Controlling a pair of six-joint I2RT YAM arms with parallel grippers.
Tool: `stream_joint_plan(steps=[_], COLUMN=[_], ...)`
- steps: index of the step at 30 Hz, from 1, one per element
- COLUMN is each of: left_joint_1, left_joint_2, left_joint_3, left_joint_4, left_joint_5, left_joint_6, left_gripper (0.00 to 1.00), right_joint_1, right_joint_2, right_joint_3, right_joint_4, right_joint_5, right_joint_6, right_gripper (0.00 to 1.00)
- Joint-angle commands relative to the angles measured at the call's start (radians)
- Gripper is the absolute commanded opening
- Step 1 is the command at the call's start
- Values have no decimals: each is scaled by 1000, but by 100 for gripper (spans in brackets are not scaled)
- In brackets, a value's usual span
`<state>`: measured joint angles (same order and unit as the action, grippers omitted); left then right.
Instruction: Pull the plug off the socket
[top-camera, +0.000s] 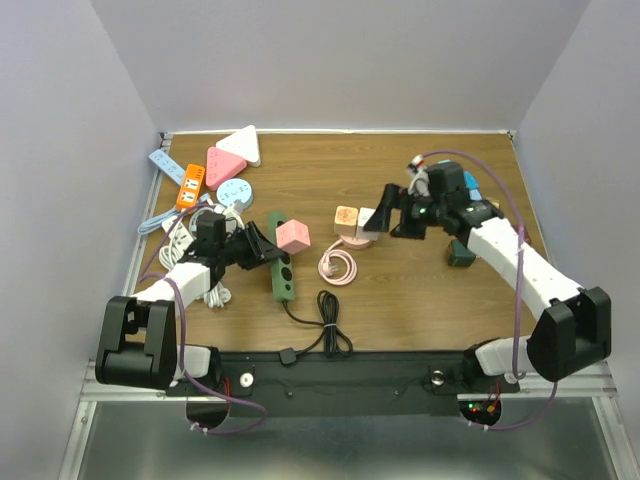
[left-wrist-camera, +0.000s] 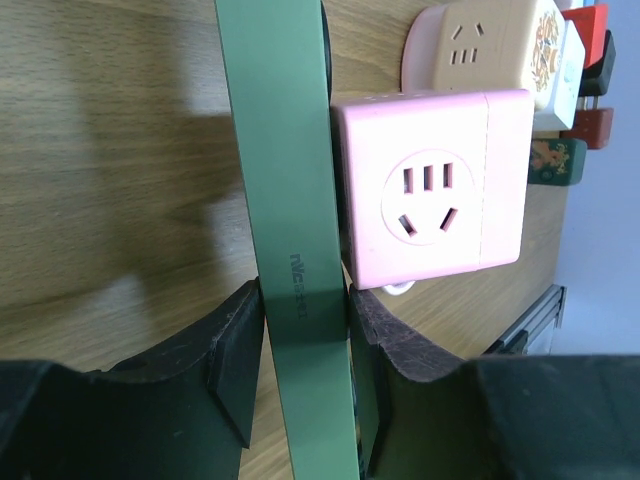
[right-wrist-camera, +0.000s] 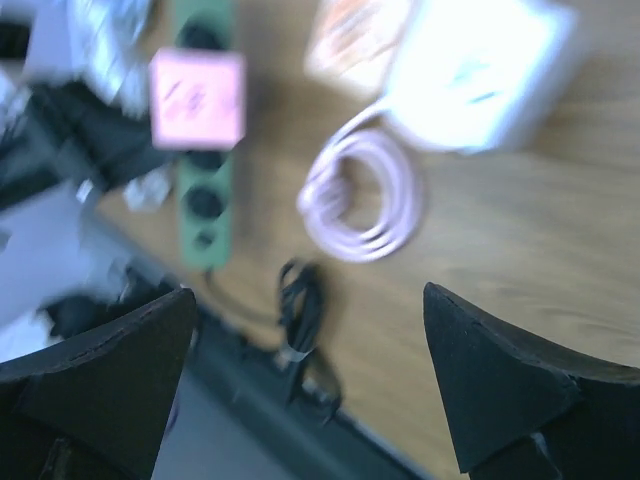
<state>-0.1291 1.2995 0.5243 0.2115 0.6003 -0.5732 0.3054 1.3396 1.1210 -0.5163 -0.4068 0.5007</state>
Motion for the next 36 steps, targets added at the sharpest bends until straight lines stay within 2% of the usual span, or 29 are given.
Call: stream_joint_plan(steps=[1, 6, 12, 19, 30, 33, 36], left_joint_1=[-9, -23, -29, -32, -52, -53, -53], left_joint_2=[-29, -43, -77, -126, -135, -147, -155], left_joint_3=[54, 52, 49, 37, 29, 36, 39], left_joint_4=[28, 8, -11, -14, -15, -15, -15], left_joint_5=[115, 121, 130, 138, 139, 128, 122], left_joint_6=[32, 45, 44, 27, 18, 12, 4], left_gripper=[0, 0, 0, 0, 0, 0, 0], right_joint_1=[127, 280, 348, 376, 409, 416, 423], right_joint_2=[33, 179, 358, 467, 590, 612, 627], right_joint_3=[-7, 75, 160, 233, 319, 327, 326], right_joint_4=[202, 288, 386, 397, 404, 404, 406], right_joint_5=[-191, -123, -104, -67, -118, -127, -132], right_joint_6=[64, 127, 173, 176, 206, 223, 228], right_gripper=[100, 100, 100, 100, 100, 95, 80])
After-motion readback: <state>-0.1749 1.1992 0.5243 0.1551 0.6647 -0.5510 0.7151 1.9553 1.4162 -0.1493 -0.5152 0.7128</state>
